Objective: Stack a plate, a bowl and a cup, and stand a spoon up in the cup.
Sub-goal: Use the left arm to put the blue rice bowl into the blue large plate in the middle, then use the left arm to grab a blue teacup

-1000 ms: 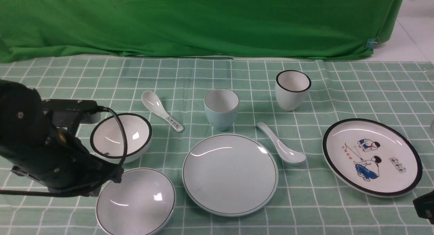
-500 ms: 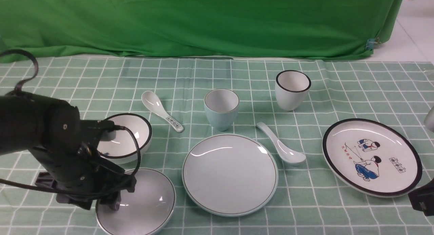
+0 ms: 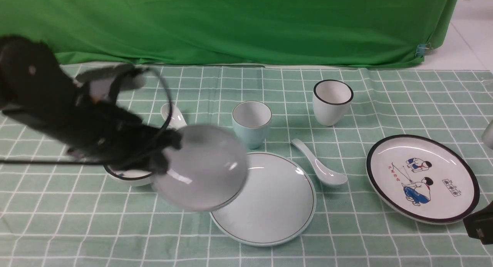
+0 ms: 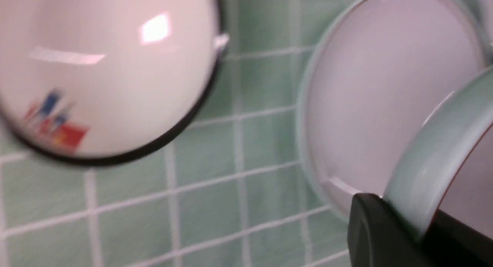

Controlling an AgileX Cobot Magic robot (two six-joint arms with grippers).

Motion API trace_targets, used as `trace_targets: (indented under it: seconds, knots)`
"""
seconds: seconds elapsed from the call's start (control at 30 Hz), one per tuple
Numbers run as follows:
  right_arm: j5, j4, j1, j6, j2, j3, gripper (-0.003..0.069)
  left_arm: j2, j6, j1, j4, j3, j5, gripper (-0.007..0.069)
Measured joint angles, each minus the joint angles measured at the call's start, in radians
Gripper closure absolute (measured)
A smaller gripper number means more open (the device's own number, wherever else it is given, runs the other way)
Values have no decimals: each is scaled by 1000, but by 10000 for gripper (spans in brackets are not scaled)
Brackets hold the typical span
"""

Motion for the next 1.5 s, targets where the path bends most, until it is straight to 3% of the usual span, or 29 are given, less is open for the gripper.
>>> trace_targets:
  seconds: [0.23,0.43,0.77,0.93,1.17,1.37,1.5]
  knots:
    - [0,0,0,-2,0,0,571,225,-50,-110,12,-139,-46,605]
    - [-6,0,0,-3,0,0,569,406,-64,-110,7,-238,-43,605]
    - [-32,0,0,-4,0,0,554,489,-57,-110,-2,-253,-13,596]
    - [-51,0,0,-4,0,0,550,488,-41,-110,-8,-253,-14,518]
    - [-55,0,0,-5,1,0,540,437,-61,-108,17,-371,59,250]
    - [-55,0,0,-5,1,0,531,463,-157,-104,197,-640,121,247]
    - [-55,0,0,-5,1,0,524,618,-170,-99,239,-848,220,265]
